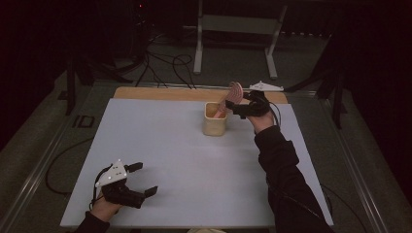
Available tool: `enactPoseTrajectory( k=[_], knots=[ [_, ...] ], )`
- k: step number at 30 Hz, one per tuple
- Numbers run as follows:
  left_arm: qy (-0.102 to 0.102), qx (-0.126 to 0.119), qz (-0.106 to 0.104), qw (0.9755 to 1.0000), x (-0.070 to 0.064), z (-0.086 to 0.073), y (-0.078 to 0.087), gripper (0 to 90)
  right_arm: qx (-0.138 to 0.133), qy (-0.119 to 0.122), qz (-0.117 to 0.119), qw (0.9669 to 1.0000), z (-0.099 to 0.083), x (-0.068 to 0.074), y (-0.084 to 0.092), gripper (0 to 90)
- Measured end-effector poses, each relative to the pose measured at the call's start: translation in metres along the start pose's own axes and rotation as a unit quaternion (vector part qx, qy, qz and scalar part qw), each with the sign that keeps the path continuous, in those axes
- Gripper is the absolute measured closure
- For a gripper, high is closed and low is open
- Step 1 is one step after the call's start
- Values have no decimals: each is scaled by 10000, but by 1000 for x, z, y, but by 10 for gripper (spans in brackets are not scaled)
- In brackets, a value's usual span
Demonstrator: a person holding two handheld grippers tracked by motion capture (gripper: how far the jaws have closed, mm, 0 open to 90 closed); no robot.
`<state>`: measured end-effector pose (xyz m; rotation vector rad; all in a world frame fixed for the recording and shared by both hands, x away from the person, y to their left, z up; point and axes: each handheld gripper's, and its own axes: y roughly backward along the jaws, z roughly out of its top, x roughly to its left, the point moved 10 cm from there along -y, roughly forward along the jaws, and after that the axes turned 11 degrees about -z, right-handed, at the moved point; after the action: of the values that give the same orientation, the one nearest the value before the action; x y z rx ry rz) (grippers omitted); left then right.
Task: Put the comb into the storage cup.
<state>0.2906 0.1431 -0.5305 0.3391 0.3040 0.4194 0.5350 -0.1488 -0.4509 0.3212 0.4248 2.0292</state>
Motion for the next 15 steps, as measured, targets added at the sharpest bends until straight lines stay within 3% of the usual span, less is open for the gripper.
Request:
enactPoseTrajectory(
  k=[15],
  knots=[
    [1,-33,37,10000,0,1,4,2,41,103,48,9999,-7,3,16,95]
  ],
)
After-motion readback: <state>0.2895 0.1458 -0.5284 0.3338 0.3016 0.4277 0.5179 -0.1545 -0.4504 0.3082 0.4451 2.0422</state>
